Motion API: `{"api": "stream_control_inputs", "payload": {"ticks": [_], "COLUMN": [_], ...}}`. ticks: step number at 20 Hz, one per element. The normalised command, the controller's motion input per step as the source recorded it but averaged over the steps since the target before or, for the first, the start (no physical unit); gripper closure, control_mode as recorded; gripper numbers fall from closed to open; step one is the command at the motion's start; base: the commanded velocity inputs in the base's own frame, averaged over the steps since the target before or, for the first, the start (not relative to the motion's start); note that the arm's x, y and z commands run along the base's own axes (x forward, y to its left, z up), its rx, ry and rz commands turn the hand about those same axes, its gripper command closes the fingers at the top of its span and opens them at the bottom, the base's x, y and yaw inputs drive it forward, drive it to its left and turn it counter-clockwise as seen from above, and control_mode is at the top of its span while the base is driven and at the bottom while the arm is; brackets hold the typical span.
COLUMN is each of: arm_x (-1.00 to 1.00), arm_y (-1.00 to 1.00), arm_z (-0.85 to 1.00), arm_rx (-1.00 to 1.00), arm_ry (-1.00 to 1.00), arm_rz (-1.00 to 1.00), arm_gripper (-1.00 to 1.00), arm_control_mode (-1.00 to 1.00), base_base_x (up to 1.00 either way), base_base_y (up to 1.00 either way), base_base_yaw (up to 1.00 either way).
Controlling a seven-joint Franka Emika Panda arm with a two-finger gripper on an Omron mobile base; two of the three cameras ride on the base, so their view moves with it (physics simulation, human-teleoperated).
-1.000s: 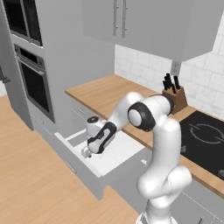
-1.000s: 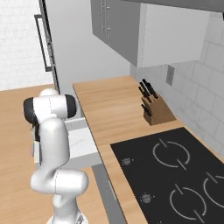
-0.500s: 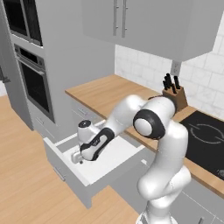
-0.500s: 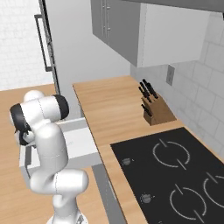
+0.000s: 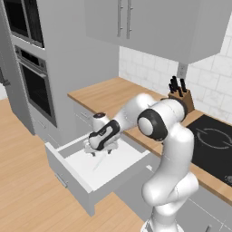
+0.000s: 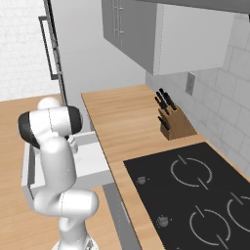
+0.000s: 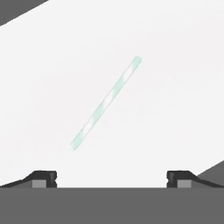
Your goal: Take a straw from the drawer in front and place it inside the glass cup on the dining counter.
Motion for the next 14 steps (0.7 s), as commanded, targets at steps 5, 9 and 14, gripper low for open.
{"api": "stream_control_inputs", "payload": {"ticks": [5, 9, 14], "arm_x": [0.37, 0.24, 0.2], "arm_y": [-0.12, -0.1, -0.02], "arm_z": [-0.2, -0.34, -0.42], "arm_rx": [0.0, 0.0, 0.0], "arm_ry": [0.02, 0.0, 0.0], "arm_rz": [-0.28, -0.27, -0.25], "arm_gripper": [-1.0, -1.0, -1.0], "arm_control_mode": [-1.0, -1.0, -1.0], "base_base_x": [0.0, 0.0, 0.0], "base_base_y": [0.0, 0.0, 0.0], "base_base_yaw": [0.0, 0.0, 0.0]}}
